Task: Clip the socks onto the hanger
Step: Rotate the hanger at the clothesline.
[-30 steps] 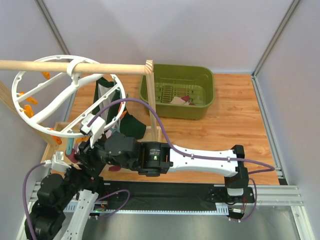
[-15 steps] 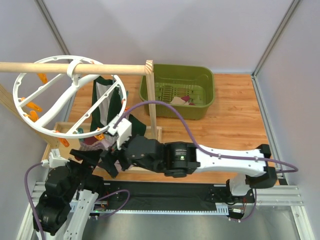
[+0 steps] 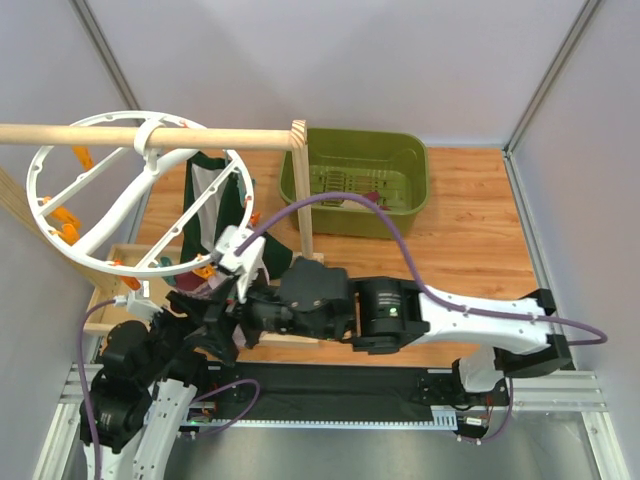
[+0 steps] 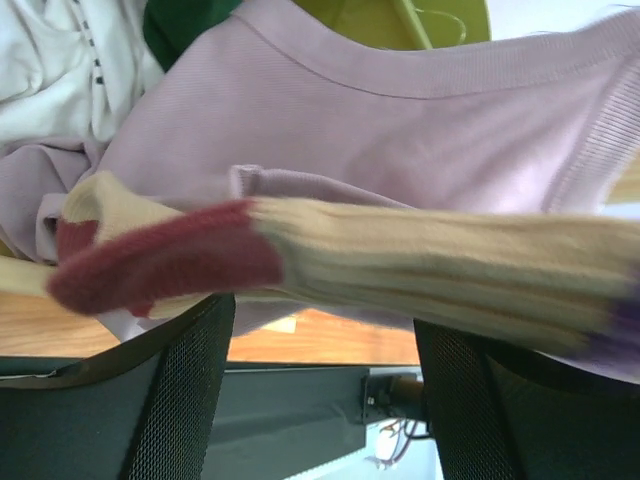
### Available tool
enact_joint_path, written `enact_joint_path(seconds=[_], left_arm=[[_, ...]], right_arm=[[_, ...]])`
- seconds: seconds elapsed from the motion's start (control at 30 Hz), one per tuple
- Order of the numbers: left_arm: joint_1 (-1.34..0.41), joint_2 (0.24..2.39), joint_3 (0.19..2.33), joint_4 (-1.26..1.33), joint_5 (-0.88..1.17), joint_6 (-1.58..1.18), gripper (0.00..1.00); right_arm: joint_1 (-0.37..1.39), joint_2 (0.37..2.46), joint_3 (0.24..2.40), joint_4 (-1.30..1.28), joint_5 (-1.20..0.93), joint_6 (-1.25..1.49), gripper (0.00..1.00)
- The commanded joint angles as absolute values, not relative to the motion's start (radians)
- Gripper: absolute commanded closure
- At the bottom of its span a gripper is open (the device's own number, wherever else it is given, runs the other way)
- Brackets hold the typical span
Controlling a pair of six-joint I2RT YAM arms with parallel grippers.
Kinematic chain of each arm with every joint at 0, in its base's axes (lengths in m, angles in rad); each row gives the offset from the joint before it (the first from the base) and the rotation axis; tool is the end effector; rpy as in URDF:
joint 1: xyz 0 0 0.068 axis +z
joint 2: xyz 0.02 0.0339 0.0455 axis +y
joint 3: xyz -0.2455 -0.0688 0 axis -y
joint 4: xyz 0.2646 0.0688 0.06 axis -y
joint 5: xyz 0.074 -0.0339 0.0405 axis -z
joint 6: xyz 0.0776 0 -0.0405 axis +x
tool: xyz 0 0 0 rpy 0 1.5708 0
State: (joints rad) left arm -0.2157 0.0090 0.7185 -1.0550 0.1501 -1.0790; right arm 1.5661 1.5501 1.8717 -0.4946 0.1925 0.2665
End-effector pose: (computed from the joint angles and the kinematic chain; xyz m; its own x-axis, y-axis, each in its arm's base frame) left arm 0.0737 -0.0280 0.2826 -0.4639 -0.7906 -0.3997 -0.1268 0.5058 -0.8533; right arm 0.0167 0.3948 0.4737 -0.2590 -0.1152 -0.9590 -0.9458 0.2316 0.2277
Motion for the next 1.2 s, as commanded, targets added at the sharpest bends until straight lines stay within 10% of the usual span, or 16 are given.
enact_joint_path(seconds=[0.0, 0.23, 0.7, 0.97, 1.17], left_arm=[[-0.216, 0.012, 0.808, -1.072, 0.2, -1.009, 0.22], [-0.216, -0.072, 0.887, -1.189, 0.138, -0.989, 0.2], [-0.216, -0.129, 0.949, -1.39, 0.068, -1.054, 0.21], [-0.216, -0.127, 0.959, -1.364, 0.092, -1.061, 0.22], [-0.216, -0.127, 0.991, -1.336, 0.12, -1.035, 0.24]], right_arm=[[1.594, 1.673, 1.968, -0.495, 0.271, 0.212, 0.22], [1.601, 1.747, 1.973, -0.344, 0.267, 0.244, 0.35], [1.6, 1.87, 2.0, -0.221, 0.805, 0.227, 0.32], [1.56, 1.919, 2.001, -0.189, 0.965, 0.195, 0.71], [1.519, 1.766, 1.789, -0.133, 0.982, 0.147, 0.76]])
